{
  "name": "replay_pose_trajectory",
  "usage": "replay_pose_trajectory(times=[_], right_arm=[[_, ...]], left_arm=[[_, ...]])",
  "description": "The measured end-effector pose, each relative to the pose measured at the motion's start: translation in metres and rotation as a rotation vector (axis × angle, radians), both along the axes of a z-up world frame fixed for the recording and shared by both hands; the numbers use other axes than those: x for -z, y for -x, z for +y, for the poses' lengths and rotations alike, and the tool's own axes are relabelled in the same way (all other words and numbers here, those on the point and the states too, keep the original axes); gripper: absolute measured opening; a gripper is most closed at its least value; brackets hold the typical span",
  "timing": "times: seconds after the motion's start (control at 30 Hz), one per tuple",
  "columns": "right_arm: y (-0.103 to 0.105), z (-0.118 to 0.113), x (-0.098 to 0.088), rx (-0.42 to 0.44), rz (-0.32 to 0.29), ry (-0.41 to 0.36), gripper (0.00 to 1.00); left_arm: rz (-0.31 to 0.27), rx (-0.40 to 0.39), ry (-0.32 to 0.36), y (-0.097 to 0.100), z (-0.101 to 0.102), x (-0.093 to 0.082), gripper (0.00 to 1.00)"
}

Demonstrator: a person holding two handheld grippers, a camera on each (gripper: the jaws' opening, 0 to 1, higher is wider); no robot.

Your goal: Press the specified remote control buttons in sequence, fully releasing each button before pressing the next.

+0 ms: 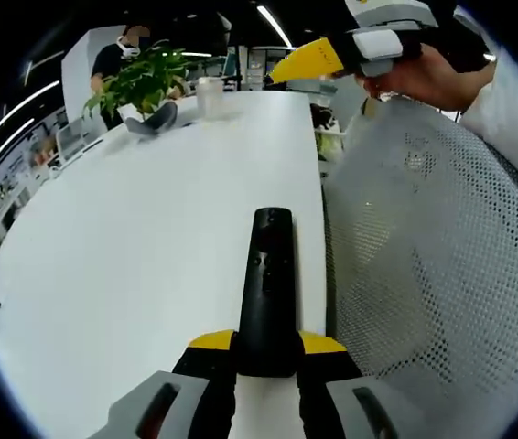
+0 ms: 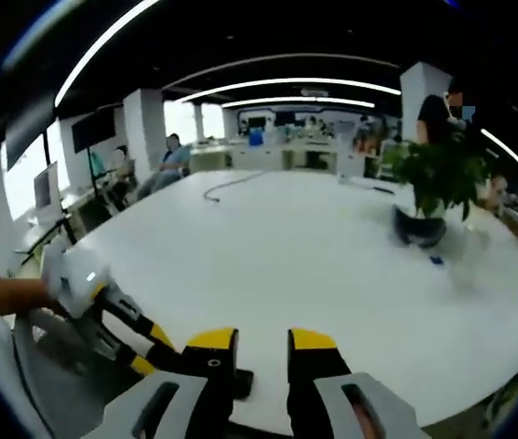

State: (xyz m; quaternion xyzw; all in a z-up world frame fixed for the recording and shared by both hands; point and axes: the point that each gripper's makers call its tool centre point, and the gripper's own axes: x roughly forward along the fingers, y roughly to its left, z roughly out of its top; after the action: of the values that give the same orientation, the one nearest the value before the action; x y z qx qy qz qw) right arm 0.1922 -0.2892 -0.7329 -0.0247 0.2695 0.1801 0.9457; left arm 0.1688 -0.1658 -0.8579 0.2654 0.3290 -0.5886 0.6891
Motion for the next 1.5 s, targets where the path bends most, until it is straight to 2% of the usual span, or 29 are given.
replay_pose_trajectory(times=[0.1,0.13,0.23,0.33,0.4,0.47,0.57,0.6,0.63,0.73,0.9,1.13,1.27,1.5], right_arm=[[-0.001,-0.002,0.001,-0.008,-0.013,0.04,0.29],[-0.004,-0.004,0.0,-0.013,-0.036,0.063,0.3],[-0.008,-0.008,0.002,-0.004,-0.051,0.075,0.36],[-0.013,-0.016,0.002,0.017,-0.099,0.103,0.42],[-0.017,-0.02,0.001,0.05,-0.129,0.105,0.5],[-0.019,-0.022,0.0,0.07,-0.137,0.092,0.55],[-0.026,-0.022,-0.008,0.118,-0.175,0.006,0.78],[-0.027,-0.027,-0.005,0.136,-0.165,0.017,0.87],[-0.027,-0.031,-0.003,0.153,-0.153,0.026,0.89],[-0.027,-0.033,0.0,0.17,-0.144,0.034,0.86],[-0.026,-0.029,0.001,0.151,-0.148,0.049,0.88],[-0.025,-0.03,0.012,0.151,-0.11,0.099,0.86],[-0.025,-0.034,0.011,0.17,-0.111,0.09,0.83],[-0.025,-0.034,0.018,0.167,-0.081,0.113,0.81]], left_arm=[[-0.01,-0.001,-0.013,-0.011,0.007,-0.002,0.24],[-0.017,-0.001,-0.019,-0.014,0.009,-0.002,0.24],[-0.038,-0.003,-0.035,-0.029,0.015,-0.004,0.24],[-0.038,-0.03,-0.033,-0.044,0.02,-0.008,0.24],[-0.031,-0.043,-0.026,-0.053,0.023,-0.01,0.24],[-0.047,-0.043,-0.03,-0.063,0.026,-0.011,0.24],[-0.083,-0.031,-0.045,-0.077,0.029,-0.013,0.24],[-0.088,-0.032,-0.046,-0.083,0.031,-0.014,0.24],[-0.092,-0.034,-0.047,-0.088,0.033,-0.014,0.24],[-0.12,-0.028,-0.064,-0.104,0.039,-0.014,0.24],[-0.15,-0.023,-0.078,-0.126,0.045,-0.015,0.24],[-0.205,0.015,-0.112,-0.157,0.051,-0.018,0.24],[-0.275,0.037,-0.111,-0.176,0.049,-0.026,0.24],[-0.286,0.051,-0.111,-0.201,0.047,-0.028,0.24]])
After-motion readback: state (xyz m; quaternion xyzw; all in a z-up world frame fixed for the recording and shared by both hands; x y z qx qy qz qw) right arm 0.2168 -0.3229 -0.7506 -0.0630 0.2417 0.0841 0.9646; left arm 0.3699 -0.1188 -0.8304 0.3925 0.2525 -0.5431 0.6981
